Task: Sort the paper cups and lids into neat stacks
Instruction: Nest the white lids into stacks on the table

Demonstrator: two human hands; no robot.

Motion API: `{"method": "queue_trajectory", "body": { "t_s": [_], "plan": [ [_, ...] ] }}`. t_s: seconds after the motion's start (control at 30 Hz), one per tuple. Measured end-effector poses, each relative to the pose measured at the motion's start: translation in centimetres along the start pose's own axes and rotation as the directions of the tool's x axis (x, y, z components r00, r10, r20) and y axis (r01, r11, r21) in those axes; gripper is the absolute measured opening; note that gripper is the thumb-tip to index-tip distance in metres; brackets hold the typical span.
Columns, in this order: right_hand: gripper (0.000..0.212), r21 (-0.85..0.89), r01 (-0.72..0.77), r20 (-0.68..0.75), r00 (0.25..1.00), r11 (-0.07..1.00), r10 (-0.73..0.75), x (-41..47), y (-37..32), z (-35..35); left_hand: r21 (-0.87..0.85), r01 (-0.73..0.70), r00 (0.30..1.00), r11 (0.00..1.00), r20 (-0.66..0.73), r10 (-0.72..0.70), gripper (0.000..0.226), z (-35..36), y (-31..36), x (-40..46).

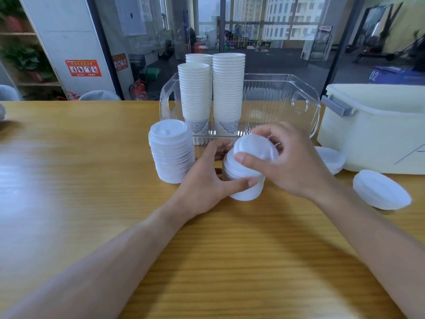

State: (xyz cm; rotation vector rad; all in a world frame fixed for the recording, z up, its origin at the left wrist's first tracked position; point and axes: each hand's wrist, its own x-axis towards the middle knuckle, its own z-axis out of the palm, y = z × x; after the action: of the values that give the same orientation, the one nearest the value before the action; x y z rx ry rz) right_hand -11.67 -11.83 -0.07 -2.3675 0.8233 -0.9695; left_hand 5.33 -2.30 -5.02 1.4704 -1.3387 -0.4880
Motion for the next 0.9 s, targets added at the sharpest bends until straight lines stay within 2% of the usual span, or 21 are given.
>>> {"method": "queue_trajectory", "body": {
  "t_s": [0.1, 0.2, 0.3, 0.37, 0.63, 0.73, 0.9],
  "plan": [
    [0.074, -0.073, -0.028, 0.057, 0.998, 0.997, 0.033, 0.6, -0.5, 1.7, -0.028, 0.008, 1.0, 1.0, -0.002, -0.008, 0.093, -0.1, -0.1, -0.1],
    [0.092, 0.026, -0.056, 0.104, 0.993, 0.998, 0.053, 0.1, 0.2, 2.1, -0.036, 0.008, 1.0, 0.999, 0.005, -0.008, 0.091, -0.2, -0.1, -0.1],
    [0.086, 0.165, -0.111, 0.189, 0.979, 0.98, 0.079, -0.8, 1.5, 1.7, -0.018, 0.009, 1.0, 1.0, -0.008, -0.009, 0.088, -0.2, -0.2, 0.0],
    [0.085, 0.202, -0.13, 0.194, 0.977, 0.971, 0.09, -1.2, 2.0, 1.4, -0.005, 0.007, 1.0, 1.0, -0.007, -0.007, 0.088, -0.2, -0.2, 0.0],
    [0.083, 0.178, -0.109, 0.057, 0.993, 0.978, 0.101, -1.5, 1.0, 2.5, 0.012, -0.009, 1.0, 1.0, -0.005, 0.009, 0.096, 0.0, -0.4, 0.0],
    [0.087, 0.172, -0.117, 0.054, 0.993, 0.978, 0.109, -1.7, 0.9, 2.5, 0.024, -0.011, 1.0, 1.0, 0.012, 0.01, 0.09, -0.1, -0.3, -0.2],
    [0.077, 0.193, -0.125, 0.037, 0.992, 0.973, 0.12, -1.9, 1.0, 2.5, 0.012, -0.009, 1.0, 1.0, 0.021, 0.009, 0.088, -0.1, -0.2, -0.3]
  ]
}}
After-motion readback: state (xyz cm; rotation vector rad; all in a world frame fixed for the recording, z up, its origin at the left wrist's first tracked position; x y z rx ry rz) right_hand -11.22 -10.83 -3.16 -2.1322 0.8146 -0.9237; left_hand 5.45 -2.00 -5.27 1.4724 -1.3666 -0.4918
